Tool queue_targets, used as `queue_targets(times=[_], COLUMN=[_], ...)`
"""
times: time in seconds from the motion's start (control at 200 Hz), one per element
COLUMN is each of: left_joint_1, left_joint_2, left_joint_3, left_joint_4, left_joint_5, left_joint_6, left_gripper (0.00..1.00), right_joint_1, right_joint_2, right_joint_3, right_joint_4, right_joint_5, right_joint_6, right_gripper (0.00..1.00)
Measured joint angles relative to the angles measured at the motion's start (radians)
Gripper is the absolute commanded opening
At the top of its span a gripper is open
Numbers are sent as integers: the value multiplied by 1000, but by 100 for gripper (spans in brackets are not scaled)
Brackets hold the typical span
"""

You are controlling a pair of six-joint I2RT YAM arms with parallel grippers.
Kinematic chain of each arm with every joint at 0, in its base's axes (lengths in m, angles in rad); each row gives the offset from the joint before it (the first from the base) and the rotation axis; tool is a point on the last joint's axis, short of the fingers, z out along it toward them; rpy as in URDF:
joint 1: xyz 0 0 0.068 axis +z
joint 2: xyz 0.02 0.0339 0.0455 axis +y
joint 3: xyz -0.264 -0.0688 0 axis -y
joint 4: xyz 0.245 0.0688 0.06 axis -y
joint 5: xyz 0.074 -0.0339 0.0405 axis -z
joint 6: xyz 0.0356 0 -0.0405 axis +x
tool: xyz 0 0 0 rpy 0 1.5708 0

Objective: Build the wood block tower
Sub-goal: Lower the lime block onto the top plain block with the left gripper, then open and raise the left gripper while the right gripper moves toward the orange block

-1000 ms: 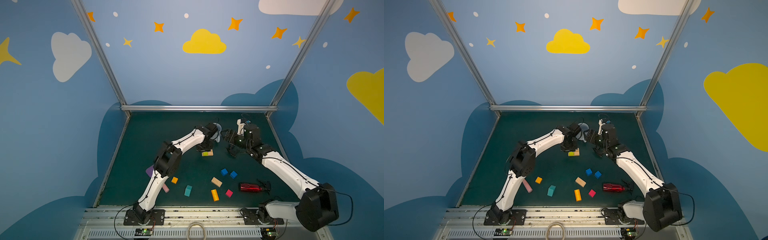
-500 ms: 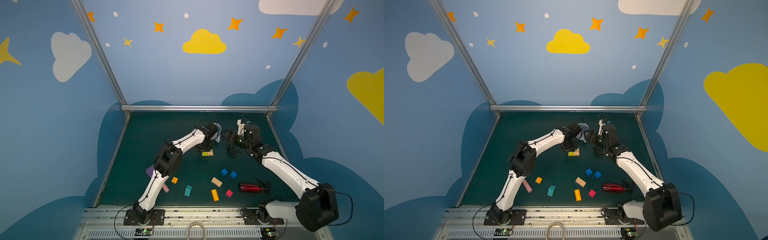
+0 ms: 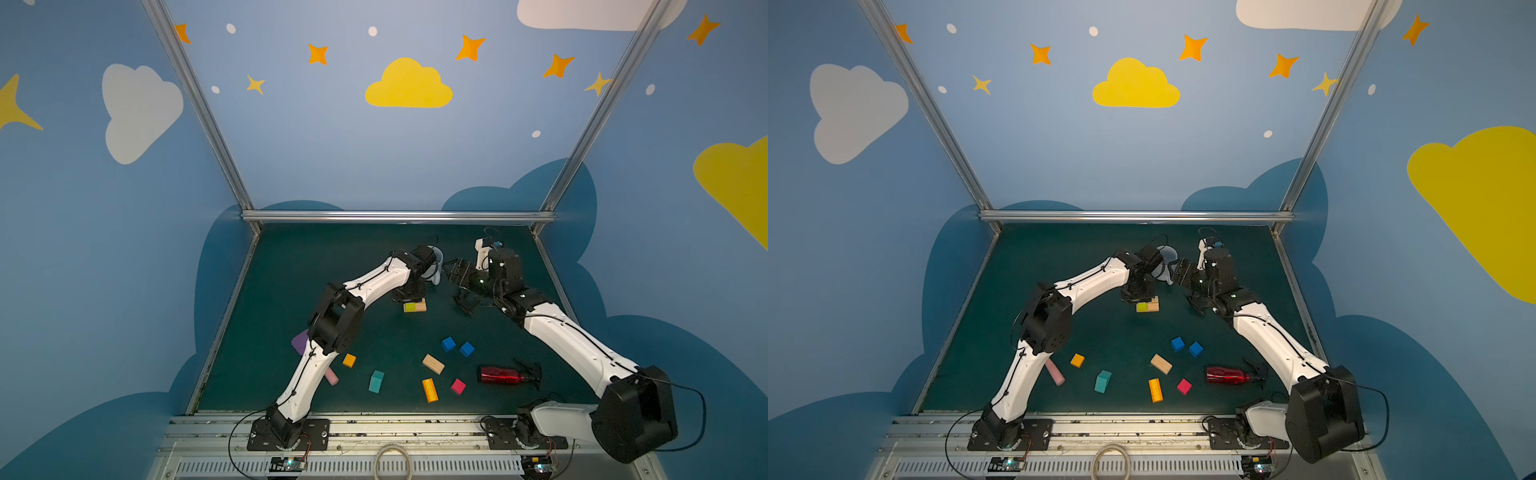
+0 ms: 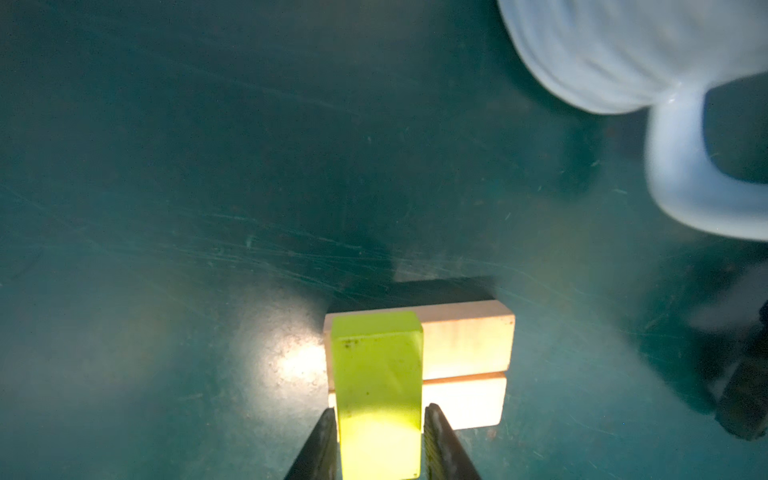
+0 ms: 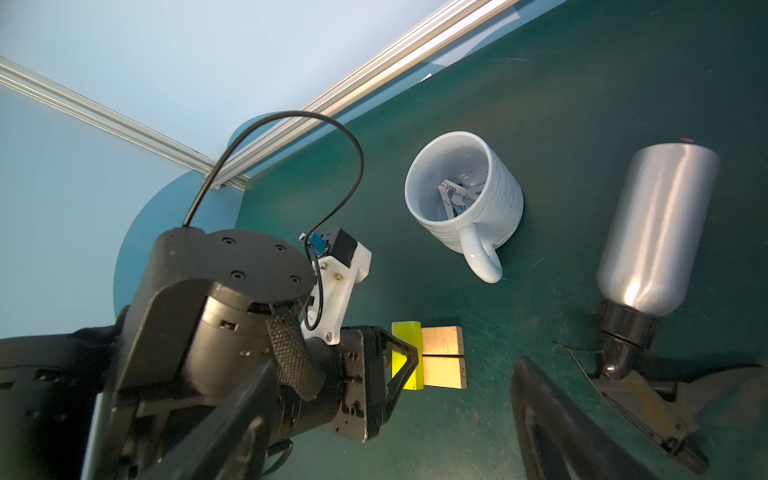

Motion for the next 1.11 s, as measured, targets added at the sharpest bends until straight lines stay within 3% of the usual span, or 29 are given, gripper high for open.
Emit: queue_targets(times=[0.285,0.546,0.741,1.106], left_joint_1=[0,0,0,3], left_joint_2=[0,0,-11,-238], left_joint_3=[1,1,-2,-87], left_joint_4=[-2,-8,-6,4], left_joint_5=[-1,-5,-16,-116], left_joint_6=[1,9,24,69], left_gripper=[42,54,56,55], right_joint_1=[0,0,0,0], right_joint_2=[0,0,0,0], right_joint_3=[0,0,0,0], right_joint_4=[0,0,0,2], right_joint_5=[0,-1,-2,-29], right_joint_6=[8,9,9,12], right_gripper=[85,85,85,83])
